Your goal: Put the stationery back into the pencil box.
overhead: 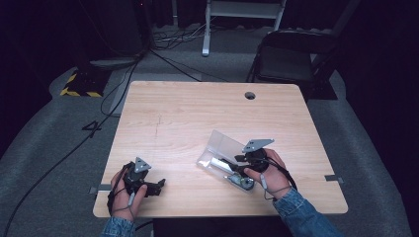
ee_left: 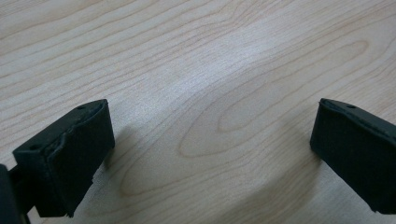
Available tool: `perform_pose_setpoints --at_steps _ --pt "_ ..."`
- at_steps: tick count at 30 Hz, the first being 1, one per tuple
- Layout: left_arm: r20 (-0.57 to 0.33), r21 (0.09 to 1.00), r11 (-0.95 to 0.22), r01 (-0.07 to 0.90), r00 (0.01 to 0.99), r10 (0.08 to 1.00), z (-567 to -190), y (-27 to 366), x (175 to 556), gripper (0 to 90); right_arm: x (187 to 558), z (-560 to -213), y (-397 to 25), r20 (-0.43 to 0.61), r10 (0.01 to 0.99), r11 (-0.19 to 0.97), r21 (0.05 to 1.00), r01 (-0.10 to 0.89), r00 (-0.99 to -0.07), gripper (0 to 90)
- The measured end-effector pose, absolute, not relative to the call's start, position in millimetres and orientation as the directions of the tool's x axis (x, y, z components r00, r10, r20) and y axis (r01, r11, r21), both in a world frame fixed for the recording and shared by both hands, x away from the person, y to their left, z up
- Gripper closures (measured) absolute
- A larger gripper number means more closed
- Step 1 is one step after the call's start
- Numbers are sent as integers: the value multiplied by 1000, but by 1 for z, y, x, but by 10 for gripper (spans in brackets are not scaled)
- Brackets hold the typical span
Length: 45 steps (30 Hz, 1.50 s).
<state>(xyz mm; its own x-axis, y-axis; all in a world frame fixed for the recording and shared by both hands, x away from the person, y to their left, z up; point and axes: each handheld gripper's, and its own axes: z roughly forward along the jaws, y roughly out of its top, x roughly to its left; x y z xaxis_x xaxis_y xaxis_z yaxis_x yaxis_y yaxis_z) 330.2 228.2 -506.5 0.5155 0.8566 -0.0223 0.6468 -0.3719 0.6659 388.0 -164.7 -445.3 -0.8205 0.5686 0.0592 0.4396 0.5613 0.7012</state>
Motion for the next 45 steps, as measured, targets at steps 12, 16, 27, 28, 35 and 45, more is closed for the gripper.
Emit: perform_pose_setpoints --at_steps 12,16,27,28,35,45 --pt "-22 666 -372 647 516 856 -506 228 330 1 384 -416 -183 39 601 498 763 412 -798 430" --pt "-22 666 -372 647 516 856 -506 228 330 1 384 -408 -191 36 616 479 776 410 -787 424" --pt "-25 665 -372 648 517 856 -506 228 331 1 388 -391 -226 43 675 417 801 430 -736 409" --pt "-23 664 -373 648 516 857 -506 228 331 1 389 -390 -229 43 677 416 801 430 -734 407" --pt "-21 664 -373 649 514 857 -506 228 333 1 390 -385 -254 43 717 382 811 444 -695 402" --pt "-18 666 -366 651 504 864 -506 227 335 1 396 -400 -294 54 779 352 787 507 -624 402"
